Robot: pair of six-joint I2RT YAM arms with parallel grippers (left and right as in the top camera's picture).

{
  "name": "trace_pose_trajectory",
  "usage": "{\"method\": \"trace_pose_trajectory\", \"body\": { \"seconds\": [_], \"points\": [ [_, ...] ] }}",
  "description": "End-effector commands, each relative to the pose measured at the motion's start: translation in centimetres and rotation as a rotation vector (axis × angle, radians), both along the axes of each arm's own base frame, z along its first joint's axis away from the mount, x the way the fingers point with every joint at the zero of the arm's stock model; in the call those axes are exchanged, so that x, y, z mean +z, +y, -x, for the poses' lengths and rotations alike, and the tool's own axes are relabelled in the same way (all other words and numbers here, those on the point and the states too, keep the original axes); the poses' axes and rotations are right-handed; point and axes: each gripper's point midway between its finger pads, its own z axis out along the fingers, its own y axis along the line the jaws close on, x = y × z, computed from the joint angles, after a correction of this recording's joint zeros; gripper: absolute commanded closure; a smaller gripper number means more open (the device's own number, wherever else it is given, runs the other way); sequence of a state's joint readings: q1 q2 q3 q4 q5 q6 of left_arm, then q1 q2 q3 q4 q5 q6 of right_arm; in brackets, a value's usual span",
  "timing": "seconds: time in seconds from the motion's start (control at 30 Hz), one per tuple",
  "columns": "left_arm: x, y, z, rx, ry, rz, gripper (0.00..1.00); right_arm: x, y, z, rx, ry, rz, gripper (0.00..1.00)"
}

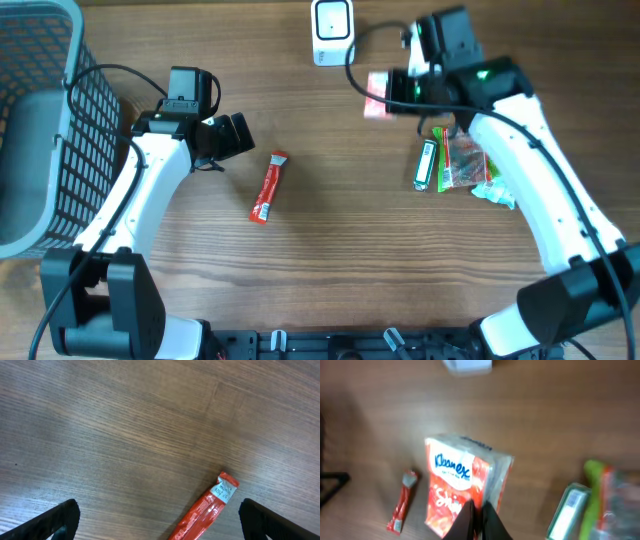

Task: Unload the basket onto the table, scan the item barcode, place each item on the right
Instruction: 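Hold the tissue pack up to the white scanner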

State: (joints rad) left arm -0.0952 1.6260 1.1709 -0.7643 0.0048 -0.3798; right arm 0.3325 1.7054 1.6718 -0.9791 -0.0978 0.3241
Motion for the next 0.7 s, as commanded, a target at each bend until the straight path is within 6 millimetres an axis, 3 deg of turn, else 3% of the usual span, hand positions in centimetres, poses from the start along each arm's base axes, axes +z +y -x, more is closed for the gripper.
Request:
{"method": "trace_pose_trajectory", "body": {
  "seconds": [0.0,0.1,0.17,0.4,0.5,0.67],
  "points": [
    [-0.1,0.2,-0.1,-0.001,0.002,-0.007,0.0,5.2,-1.7,-3.1,-0.034,-0.122,0.138,0.96],
    [-0.1,0.2,-0.1,-0.001,0.002,-0.007,0.0,8.0,-1.6,-5.4,-0.046,-0.189,0.166,0.96],
    [-0.1,0.2,-0.1,-0.001,0.002,-0.007,0.0,8.4,-0.6,-7.4,-0.024,-0.251,0.164,0.96],
    [-0.1,0.2,-0.1,-0.001,0.002,-0.007,0.0,4.7,1.9,-11.9,0.044,-0.343,0.362,0.96],
    [-0.1,0.2,-0.1,-0.001,0.002,-0.007,0.0,2.3,5.1,-15.0,0.17,-0.458,0.582,0.96],
    [-0.1,0.2,-0.1,-0.001,0.002,-0.007,0.0,2.1,9.3,-17.8,0.299,-0.639,0.889,0.96]
  ]
}}
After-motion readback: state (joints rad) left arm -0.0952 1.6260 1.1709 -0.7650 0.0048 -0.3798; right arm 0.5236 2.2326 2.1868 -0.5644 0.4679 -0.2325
